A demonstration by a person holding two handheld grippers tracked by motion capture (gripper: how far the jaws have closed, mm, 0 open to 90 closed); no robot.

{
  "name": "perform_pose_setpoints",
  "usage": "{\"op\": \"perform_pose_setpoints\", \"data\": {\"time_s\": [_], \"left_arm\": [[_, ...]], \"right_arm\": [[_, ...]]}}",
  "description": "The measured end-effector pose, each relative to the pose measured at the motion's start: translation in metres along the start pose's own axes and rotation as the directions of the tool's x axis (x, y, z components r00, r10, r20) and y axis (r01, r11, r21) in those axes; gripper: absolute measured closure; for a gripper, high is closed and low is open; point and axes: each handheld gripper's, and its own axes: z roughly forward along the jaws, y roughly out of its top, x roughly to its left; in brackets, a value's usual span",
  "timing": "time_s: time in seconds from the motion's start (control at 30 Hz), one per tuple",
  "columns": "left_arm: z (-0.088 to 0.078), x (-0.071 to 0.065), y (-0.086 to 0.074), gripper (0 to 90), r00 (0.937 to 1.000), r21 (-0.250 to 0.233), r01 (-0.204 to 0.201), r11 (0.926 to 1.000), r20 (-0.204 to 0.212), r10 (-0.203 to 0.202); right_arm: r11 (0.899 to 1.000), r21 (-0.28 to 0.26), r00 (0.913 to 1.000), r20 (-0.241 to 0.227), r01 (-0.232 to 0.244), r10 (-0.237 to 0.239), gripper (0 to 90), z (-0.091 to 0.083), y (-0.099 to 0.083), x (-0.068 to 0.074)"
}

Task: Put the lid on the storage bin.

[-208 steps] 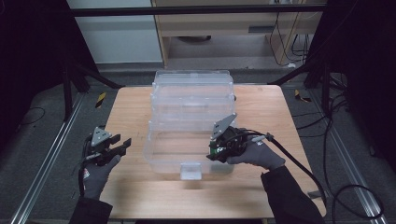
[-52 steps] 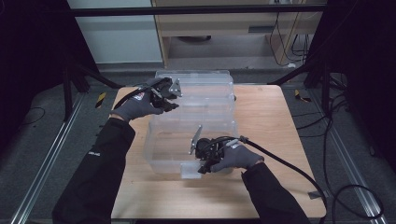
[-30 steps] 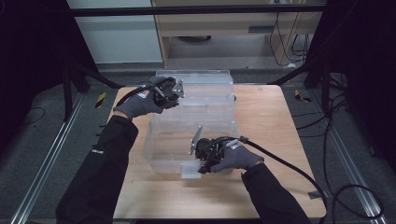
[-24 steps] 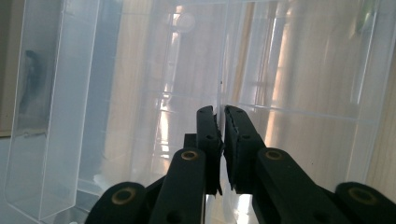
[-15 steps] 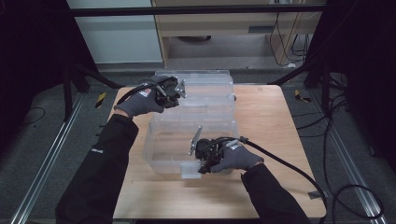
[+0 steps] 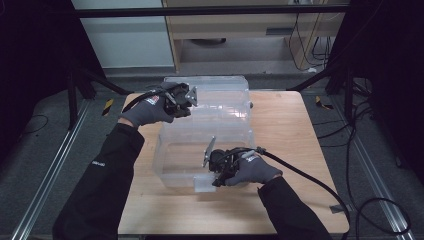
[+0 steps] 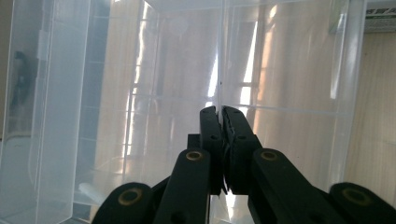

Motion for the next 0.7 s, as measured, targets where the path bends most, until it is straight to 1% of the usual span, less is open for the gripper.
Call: {"op": "perform_pose_setpoints", "data": {"time_s": [0.03, 0.13, 0.17, 0.2, 0.23, 0.27, 0.33, 0.4, 0.7], "left_arm": [[-0.001, -0.001, 0.000, 87.6, 1.0000, -0.009, 0.003, 1.0000, -0.002, -0.003], [-0.005, -0.006, 0.001, 87.7, 1.0000, -0.001, -0.005, 1.0000, -0.005, 0.005], [-0.004, -0.008, 0.001, 87.7, 0.9999, -0.013, -0.009, 0.9999, 0.005, 0.009], [-0.005, -0.009, 0.001, 87.7, 0.9999, -0.014, -0.011, 0.9998, 0.003, 0.011], [-0.006, -0.011, 0.000, 87.7, 1.0000, -0.019, -0.006, 0.9998, 0.004, 0.006], [-0.007, -0.012, 0.000, 87.7, 1.0000, -0.022, -0.006, 0.9997, 0.004, 0.006], [-0.009, -0.015, -0.001, 87.7, 1.0000, -0.033, 0.002, 0.9995, 0.002, -0.002], [-0.010, -0.019, -0.001, 87.8, 1.0000, -0.036, 0.000, 0.9993, -0.003, 0.000], [-0.019, -0.036, -0.002, 87.8, 0.9998, -0.045, -0.018, 0.9988, -0.009, 0.017]], "right_arm": [[1.000, 0.000, 1.0000, 0.001, 0.000, 0.000, 64.3, 0.000, 0.000, 0.000], [1.000, 0.001, 1.0000, 0.005, 0.003, -0.003, 64.4, 0.000, 0.000, 0.000], [1.000, -0.001, 1.0000, 0.002, -0.004, 0.004, 64.4, 0.000, 0.001, 0.001], [1.000, -0.001, 1.0000, 0.002, -0.004, 0.004, 64.4, 0.000, 0.000, 0.001], [1.000, 0.004, 0.9999, 0.010, 0.011, -0.011, 64.4, 0.000, 0.000, 0.000], [1.000, 0.001, 0.9999, 0.012, 0.004, -0.004, 64.4, 0.000, 0.000, 0.001], [1.000, 0.003, 0.9998, 0.014, 0.012, -0.012, 64.4, 0.000, 0.000, 0.000], [1.000, 0.004, 0.9998, 0.014, 0.015, -0.015, 64.4, 0.000, 0.000, 0.000], [1.000, 0.000, 0.9999, 0.006, 0.009, -0.009, 64.1, 0.000, 0.000, 0.000]]}}
